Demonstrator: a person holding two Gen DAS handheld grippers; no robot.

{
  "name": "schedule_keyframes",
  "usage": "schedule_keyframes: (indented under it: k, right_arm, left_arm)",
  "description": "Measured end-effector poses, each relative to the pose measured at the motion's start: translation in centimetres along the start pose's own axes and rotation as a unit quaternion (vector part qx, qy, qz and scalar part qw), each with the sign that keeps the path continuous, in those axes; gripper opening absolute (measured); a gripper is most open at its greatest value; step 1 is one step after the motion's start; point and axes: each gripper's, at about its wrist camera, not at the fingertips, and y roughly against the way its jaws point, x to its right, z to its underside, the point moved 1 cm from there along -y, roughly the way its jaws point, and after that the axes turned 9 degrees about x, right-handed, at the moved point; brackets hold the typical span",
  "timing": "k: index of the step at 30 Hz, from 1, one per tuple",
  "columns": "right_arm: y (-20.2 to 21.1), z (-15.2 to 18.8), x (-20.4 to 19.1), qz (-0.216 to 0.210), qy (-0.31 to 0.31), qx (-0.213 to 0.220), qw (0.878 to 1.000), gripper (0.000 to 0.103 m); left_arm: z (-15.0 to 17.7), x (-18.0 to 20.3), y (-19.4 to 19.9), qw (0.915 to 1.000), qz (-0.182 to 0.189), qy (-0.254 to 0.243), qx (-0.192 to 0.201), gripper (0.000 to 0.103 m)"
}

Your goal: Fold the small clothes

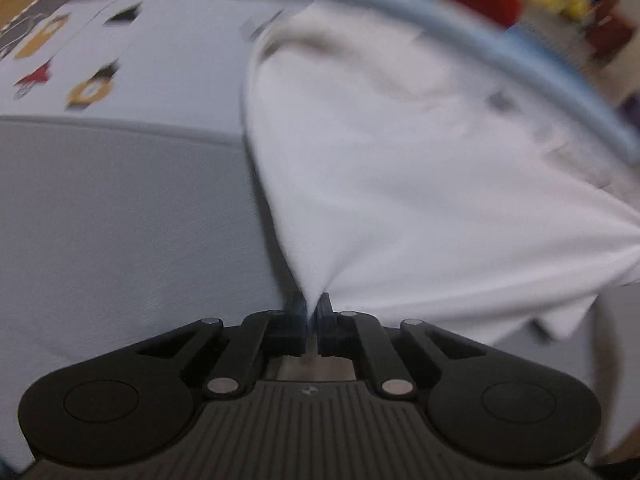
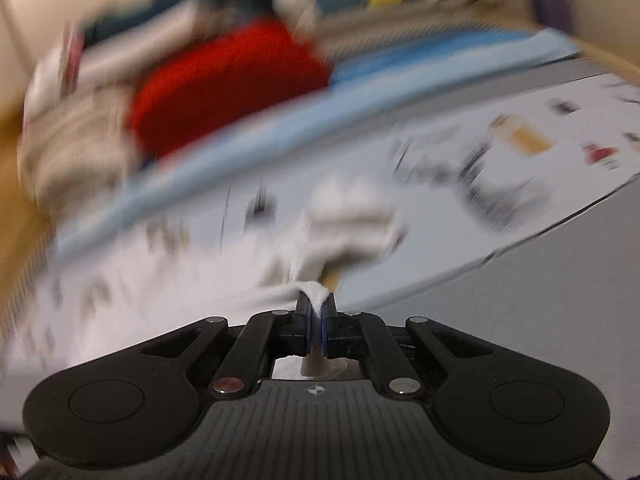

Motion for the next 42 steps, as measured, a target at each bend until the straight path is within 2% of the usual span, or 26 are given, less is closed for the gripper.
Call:
schedule_keyframes:
  k: [3,5,6,7,10,11,13,14,15,17,19,20,22,24,26,27,30,33,34,35,36,37,38,40,41,42]
  right_arm:
    - [5.3,-2.6,2.6,0.019,-0.019,0.089,0.996,0.004]
    - [8.0,-3.0,4.3,0.038,-0.022,0.110,0.993,0.004]
    - [8.8,-2.7,4.7,0.052,-0.002,0.104,0.993,0.004]
    - [9.0,-2.1,4.8,0.059,0.036,0.075,0.995,0.004]
    - [7.3,1.4,5.2,0.057,0.108,-0.079,0.989,0.004]
    - [6.5,3.2,5.7,0.045,0.113,-0.154,0.980,0.004]
    - [5.8,6.2,6.1,0.024,0.131,-0.253,0.958,0.004]
    - [5.8,7.5,6.0,0.010,0.153,-0.289,0.945,0.004]
    - [6.1,8.3,5.5,-0.004,0.176,-0.304,0.936,0.004]
    - [7.0,8.4,5.1,-0.029,0.196,-0.300,0.933,0.007]
    - [7.5,7.4,5.7,-0.034,0.177,-0.277,0.944,0.014]
    - [7.7,6.8,6.1,-0.030,0.163,-0.264,0.950,0.022]
    - [7.4,5.9,7.1,-0.017,0.136,-0.244,0.960,0.030]
    - [6.7,5.5,7.6,0.001,0.123,-0.235,0.964,0.033]
    - [6.1,5.7,7.5,0.009,0.119,-0.237,0.964,0.038]
    - [5.7,5.9,7.4,0.011,0.120,-0.243,0.963,0.039]
    - [4.0,7.5,6.2,0.012,0.130,-0.265,0.955,0.040]
    - [2.1,8.7,5.5,0.015,0.139,-0.289,0.947,0.039]
    - [1.9,9.1,5.3,0.013,0.140,-0.294,0.945,0.039]
    - [1.7,9.5,5.0,0.008,0.143,-0.299,0.944,0.037]
    - [1.6,9.8,4.6,0.001,0.148,-0.300,0.942,0.028]
    - [1.8,10.2,4.1,-0.013,0.158,-0.302,0.940,0.001]
    - [2.1,10.3,3.5,-0.028,0.169,-0.301,0.938,0.000]
    - [3.4,10.6,2.4,-0.091,0.187,-0.312,0.927,0.000]
    - [3.8,10.8,2.2,-0.106,0.193,-0.330,0.918,0.000]
    - [4.0,11.3,2.3,-0.094,0.217,-0.343,0.909,0.000]
  left_arm:
    - [0.2,2.1,3.7,0.9951,0.086,-0.018,0.044,0.004]
    - [1.0,3.2,5.4,0.9907,0.120,-0.044,0.047,0.004]
    - [1.7,3.4,5.7,0.9902,0.122,-0.058,0.035,0.004]
    - [2.4,3.5,5.8,0.9908,0.113,-0.072,0.016,0.004]
    - [4.4,2.7,5.8,0.9892,0.070,-0.123,-0.036,0.004]
    - [4.6,2.3,6.0,0.9873,0.060,-0.140,-0.045,0.004]
    - [5.2,1.4,6.4,0.9819,0.048,-0.173,-0.059,0.004]
    - [5.9,0.9,6.7,0.9797,0.043,-0.185,-0.065,0.004]
    - [6.3,0.3,6.7,0.9772,0.038,-0.196,-0.074,0.004]
    - [7.3,0.1,6.8,0.9685,0.038,-0.228,-0.093,0.004]
    - [8.1,0.0,6.8,0.9574,0.050,-0.263,-0.108,0.004]
    - [8.1,0.0,6.9,0.9552,0.061,-0.266,-0.113,0.006]
    - [7.5,-0.4,7.4,0.9617,0.076,-0.241,-0.106,0.010]
    - [6.0,-1.6,7.5,0.9749,0.065,-0.194,-0.088,0.028]
    - [4.8,-3.2,7.3,0.9853,0.043,-0.146,-0.079,0.030]
    - [4.6,-3.7,7.0,0.9874,0.036,-0.131,-0.081,0.030]
    - [4.9,-3.9,5.7,0.9866,0.042,-0.117,-0.106,0.030]
    - [6.6,-3.2,4.4,0.9787,0.042,-0.150,-0.133,0.029]
    - [7.4,-2.7,4.3,0.9756,0.036,-0.165,-0.140,0.024]
    - [8.0,-2.4,4.1,0.9720,0.033,-0.180,-0.147,0.009]
    - [8.5,-2.2,4.2,0.9687,0.037,-0.196,-0.148,0.005]
    - [8.5,-2.0,4.7,0.9653,0.042,-0.214,-0.144,0.004]
    - [8.3,-2.1,5.4,0.9638,0.045,-0.224,-0.137,0.004]
    - [7.5,-2.9,6.8,0.9657,0.026,-0.230,-0.118,0.003]
    - [7.5,-3.3,7.1,0.9640,0.012,-0.239,-0.117,0.003]
    - [7.8,-3.5,7.0,0.9601,0.000,-0.251,-0.123,0.003]
